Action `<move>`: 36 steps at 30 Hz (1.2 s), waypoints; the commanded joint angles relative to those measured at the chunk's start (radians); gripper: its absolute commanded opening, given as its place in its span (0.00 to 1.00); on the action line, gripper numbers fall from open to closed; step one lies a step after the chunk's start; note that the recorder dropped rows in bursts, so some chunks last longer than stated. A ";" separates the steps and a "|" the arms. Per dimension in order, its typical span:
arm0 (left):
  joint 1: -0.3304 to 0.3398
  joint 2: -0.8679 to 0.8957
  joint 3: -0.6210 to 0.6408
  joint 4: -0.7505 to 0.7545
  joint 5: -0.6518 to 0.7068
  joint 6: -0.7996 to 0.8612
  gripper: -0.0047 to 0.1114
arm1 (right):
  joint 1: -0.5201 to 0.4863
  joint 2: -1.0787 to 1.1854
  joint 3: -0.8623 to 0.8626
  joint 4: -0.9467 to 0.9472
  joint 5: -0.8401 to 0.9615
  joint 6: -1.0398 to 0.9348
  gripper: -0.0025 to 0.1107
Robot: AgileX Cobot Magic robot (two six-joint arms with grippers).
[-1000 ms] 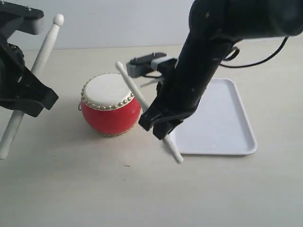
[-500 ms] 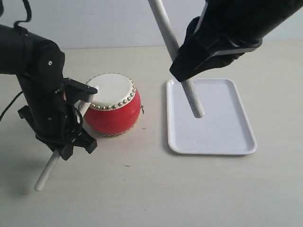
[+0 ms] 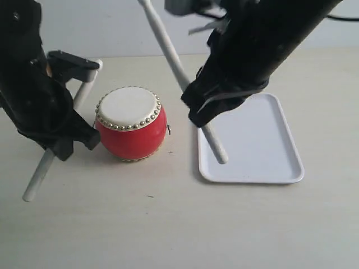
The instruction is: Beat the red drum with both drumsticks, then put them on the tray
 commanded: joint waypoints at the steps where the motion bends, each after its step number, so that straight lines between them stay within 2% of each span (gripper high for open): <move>1: -0.003 -0.138 -0.010 -0.004 0.030 -0.003 0.04 | -0.004 0.190 -0.003 -0.008 -0.059 -0.026 0.02; 7: -0.003 -0.278 -0.010 -0.004 0.046 -0.003 0.04 | -0.004 0.419 -0.013 -0.010 -0.112 -0.050 0.02; 12: -0.003 -0.332 -0.007 -0.004 0.042 0.001 0.04 | -0.004 0.477 -0.074 -0.007 -0.031 -0.047 0.02; 21: -0.003 -0.334 -0.007 -0.004 0.022 0.001 0.04 | -0.004 0.227 -0.088 -0.014 0.033 -0.038 0.02; 29: -0.003 -0.334 -0.004 -0.019 0.020 0.001 0.04 | -0.004 -0.019 -0.088 -0.173 0.117 0.092 0.02; 36: -0.003 -0.352 0.069 -0.065 -0.077 0.000 0.04 | -0.024 -0.133 -0.088 -0.211 0.122 0.132 0.02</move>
